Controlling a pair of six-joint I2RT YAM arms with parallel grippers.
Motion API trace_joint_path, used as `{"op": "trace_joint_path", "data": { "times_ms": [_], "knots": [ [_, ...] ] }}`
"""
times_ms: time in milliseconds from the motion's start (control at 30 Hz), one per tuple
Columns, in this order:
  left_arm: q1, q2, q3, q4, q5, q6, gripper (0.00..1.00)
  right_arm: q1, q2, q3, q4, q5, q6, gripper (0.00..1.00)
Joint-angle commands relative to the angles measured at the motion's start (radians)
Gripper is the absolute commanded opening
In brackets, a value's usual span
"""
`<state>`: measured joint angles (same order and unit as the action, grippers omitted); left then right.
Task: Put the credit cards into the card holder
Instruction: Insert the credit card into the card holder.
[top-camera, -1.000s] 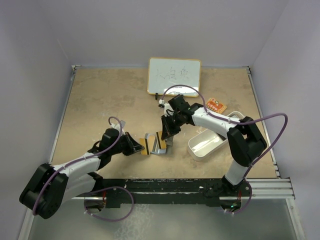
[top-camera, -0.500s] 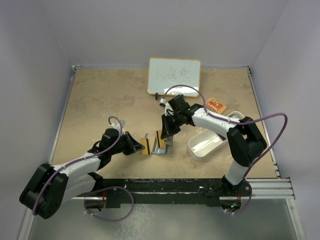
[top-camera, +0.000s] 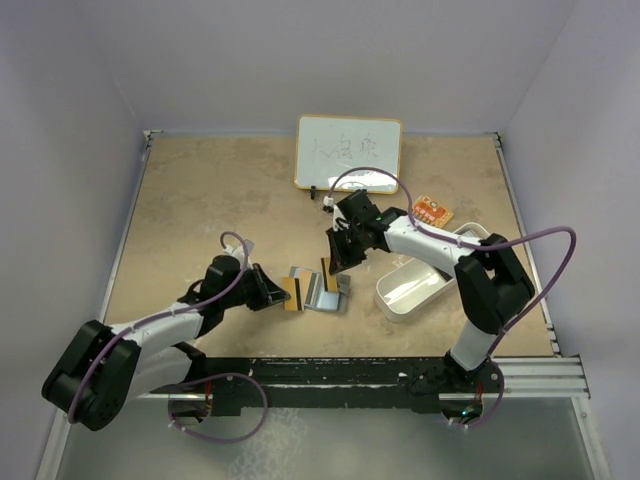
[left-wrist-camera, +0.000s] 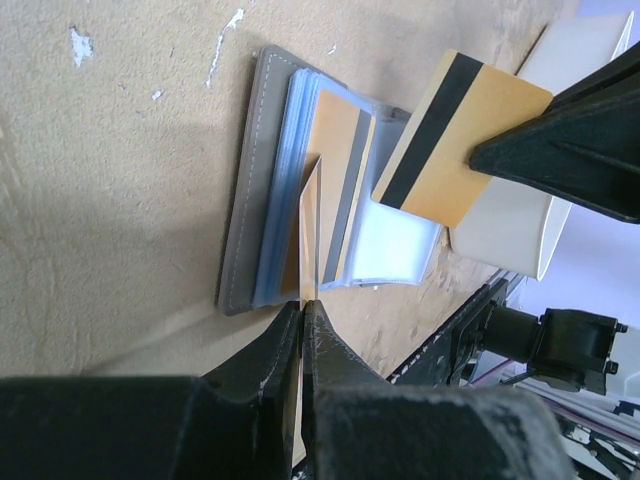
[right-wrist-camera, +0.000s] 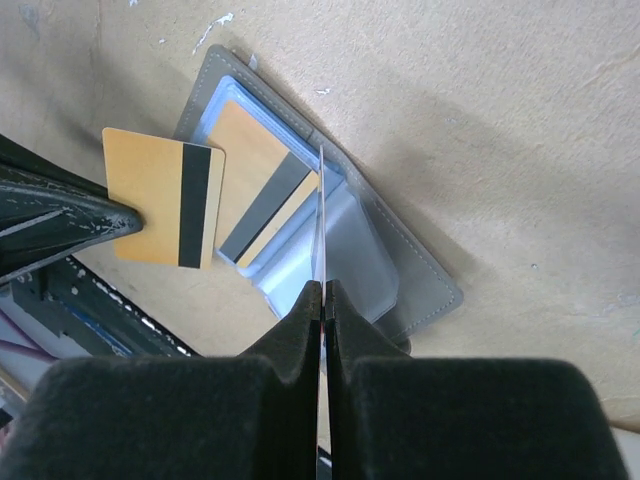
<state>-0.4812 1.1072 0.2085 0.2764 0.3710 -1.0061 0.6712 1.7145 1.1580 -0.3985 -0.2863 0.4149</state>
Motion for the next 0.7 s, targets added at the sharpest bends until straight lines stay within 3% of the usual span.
{"op": "trace_joint_path", "data": {
  "times_ms": [0, 400, 667],
  "knots": [
    [-0.008, 0.005, 0.049, 0.041, 0.018, 0.036, 0.0, -0.001, 0.029, 0.015, 0.046, -0.012, -0.067, 0.0],
    [-0.008, 0.038, 0.075, 0.031, 0.025, 0.052, 0.0, 0.0, 0.112, 0.061, 0.092, -0.076, -0.153, 0.0],
    [-0.008, 0.096, 0.118, -0.019, 0.026, 0.085, 0.0, 0.0, 0.145, 0.101, 0.033, -0.12, -0.239, 0.0]
  ]
}}
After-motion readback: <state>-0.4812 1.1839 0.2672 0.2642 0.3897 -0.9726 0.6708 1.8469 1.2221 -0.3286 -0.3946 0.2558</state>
